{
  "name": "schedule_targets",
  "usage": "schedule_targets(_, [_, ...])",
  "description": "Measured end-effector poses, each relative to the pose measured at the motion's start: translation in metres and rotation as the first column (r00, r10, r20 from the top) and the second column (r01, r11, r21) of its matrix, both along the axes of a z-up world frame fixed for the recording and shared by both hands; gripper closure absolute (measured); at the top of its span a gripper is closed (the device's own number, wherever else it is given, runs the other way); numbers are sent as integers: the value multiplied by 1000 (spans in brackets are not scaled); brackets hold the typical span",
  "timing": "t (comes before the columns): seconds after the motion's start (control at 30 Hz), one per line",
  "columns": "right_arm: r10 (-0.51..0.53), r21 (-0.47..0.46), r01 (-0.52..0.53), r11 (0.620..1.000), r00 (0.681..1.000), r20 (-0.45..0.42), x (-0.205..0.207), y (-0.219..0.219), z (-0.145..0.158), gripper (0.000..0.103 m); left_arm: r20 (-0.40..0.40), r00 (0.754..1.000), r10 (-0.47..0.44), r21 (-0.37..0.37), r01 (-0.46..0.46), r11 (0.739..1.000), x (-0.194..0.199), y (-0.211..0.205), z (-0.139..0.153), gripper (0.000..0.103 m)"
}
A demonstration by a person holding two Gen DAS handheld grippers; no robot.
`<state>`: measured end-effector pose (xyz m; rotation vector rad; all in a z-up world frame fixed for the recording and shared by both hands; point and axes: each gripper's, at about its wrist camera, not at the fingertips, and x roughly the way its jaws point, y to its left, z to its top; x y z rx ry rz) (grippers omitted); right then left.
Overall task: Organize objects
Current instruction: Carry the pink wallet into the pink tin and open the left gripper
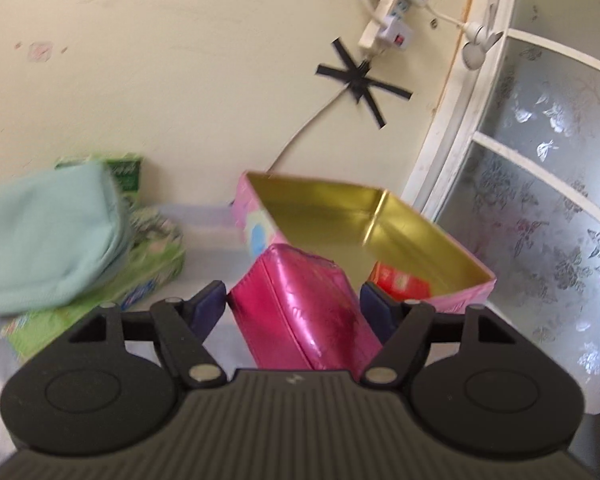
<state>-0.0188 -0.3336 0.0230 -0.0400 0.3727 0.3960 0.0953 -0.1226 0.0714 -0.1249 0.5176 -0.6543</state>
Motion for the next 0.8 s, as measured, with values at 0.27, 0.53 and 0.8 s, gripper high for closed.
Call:
schedule_targets(0.27, [-121, 36, 118, 992, 989, 87, 39, -40, 14, 37, 32, 998, -56, 12, 56, 998, 35, -59, 16, 28])
schedule_targets(0.53, [-187, 84, 184, 979, 982, 24, 79, -69, 0, 36, -36, 996, -78, 44, 80, 996, 71, -95, -3, 29])
schedule_targets(0.8, [-261, 113, 265, 958, 964, -48, 97, -84, -13, 27, -16, 999, -29, 87, 31, 996, 77, -102, -10, 27])
